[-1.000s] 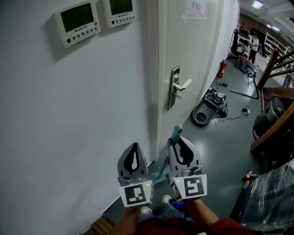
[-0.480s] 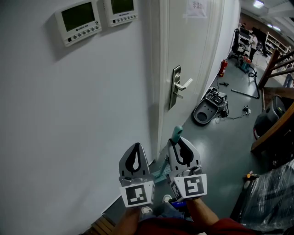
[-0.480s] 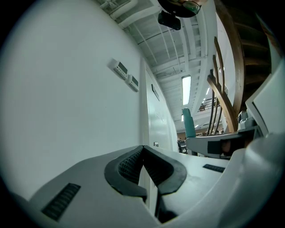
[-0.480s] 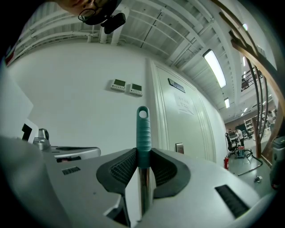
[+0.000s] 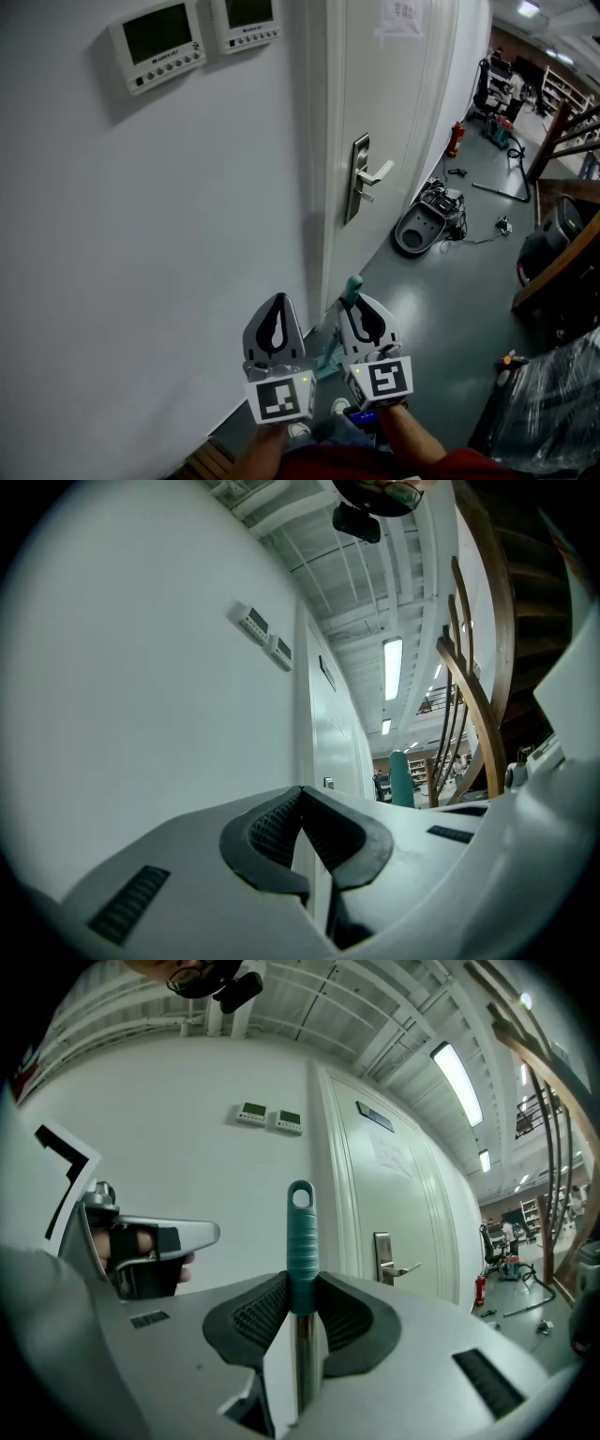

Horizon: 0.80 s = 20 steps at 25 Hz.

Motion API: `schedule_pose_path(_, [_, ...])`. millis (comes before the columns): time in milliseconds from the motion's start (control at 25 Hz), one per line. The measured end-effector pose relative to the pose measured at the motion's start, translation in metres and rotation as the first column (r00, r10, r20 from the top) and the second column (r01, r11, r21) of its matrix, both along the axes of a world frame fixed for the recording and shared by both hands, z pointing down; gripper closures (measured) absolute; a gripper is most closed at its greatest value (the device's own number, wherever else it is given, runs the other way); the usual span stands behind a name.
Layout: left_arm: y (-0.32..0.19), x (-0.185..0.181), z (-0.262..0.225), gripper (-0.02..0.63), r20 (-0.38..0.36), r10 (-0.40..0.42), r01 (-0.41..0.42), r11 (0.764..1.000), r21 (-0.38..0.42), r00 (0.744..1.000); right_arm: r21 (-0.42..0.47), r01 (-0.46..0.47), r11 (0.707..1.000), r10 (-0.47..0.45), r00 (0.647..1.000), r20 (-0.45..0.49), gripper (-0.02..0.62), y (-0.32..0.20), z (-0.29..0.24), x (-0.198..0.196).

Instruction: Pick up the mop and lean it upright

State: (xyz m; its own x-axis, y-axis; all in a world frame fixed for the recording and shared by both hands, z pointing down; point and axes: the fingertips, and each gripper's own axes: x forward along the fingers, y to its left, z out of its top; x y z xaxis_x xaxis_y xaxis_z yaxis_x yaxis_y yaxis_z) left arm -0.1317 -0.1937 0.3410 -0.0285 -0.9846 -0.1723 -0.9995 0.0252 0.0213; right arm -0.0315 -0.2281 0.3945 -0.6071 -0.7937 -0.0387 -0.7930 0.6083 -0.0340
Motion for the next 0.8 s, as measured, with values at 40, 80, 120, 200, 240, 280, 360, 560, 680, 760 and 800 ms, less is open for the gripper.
schedule_pose_path(40, [-0.001,0.000,0.001,0.592,0.001,0.000,0.000,1.000,-0.002,1.000,-0.011,0.008,1.000,-0.008,1.000,-0.006,0.489,-0.001,0.006,-0.001])
schedule_pose_path(80, [-0.001,0.000,0.002,0.592,0.002,-0.001,0.001,1.000,-0.004,1.000,-0.020,0.011,1.000,-0.012,1.000,-0.012,0.491,-0.001,0.011,-0.001])
schedule_pose_path(120, [-0.002,0.000,0.004,0.592,0.002,-0.002,0.002,1.000,-0.008,1.000,-0.029,0.010,1.000,-0.011,1.000,-0.015,0.491,-0.002,0.016,-0.001])
schedule_pose_path(200, [-0.003,0.000,0.008,0.592,0.005,-0.004,0.004,1.000,-0.016,1.000,-0.050,-0.007,0.999,0.006,1.000,-0.021,0.491,-0.004,0.024,0.000])
schedule_pose_path(240, [-0.002,0.001,0.010,0.592,0.008,-0.005,0.005,1.000,-0.021,1.000,-0.059,-0.014,0.998,0.013,1.000,-0.028,0.491,-0.005,0.029,0.001])
schedule_pose_path(280, [-0.002,0.001,0.012,0.592,0.011,-0.005,0.005,1.000,-0.025,1.000,-0.064,-0.015,0.998,0.013,0.999,-0.037,0.491,-0.006,0.035,0.001])
schedule_pose_path(360, [-0.003,0.002,0.014,0.592,0.017,-0.005,0.005,1.000,-0.028,1.000,-0.079,-0.008,0.997,0.004,0.999,-0.051,0.491,-0.007,0.048,-0.001])
schedule_pose_path(560, [-0.002,0.002,0.015,0.592,0.020,-0.010,0.011,1.000,-0.027,1.000,-0.095,0.012,0.995,-0.020,0.996,-0.084,0.491,-0.006,0.078,-0.004])
schedule_pose_path(680, [-0.003,0.001,0.016,0.592,0.017,-0.014,0.014,1.000,-0.028,1.000,-0.110,0.012,0.994,-0.024,0.993,-0.111,0.491,-0.006,0.092,-0.004])
schedule_pose_path(760, [-0.004,0.001,0.017,0.592,0.019,-0.014,0.015,0.999,-0.029,1.000,-0.123,0.010,0.992,-0.025,0.992,-0.120,0.491,-0.007,0.102,-0.005])
schedule_pose_path(800, [-0.004,0.001,0.018,0.592,0.021,-0.013,0.014,0.999,-0.030,1.000,-0.122,0.013,0.992,-0.027,0.992,-0.119,0.491,-0.007,0.109,-0.005])
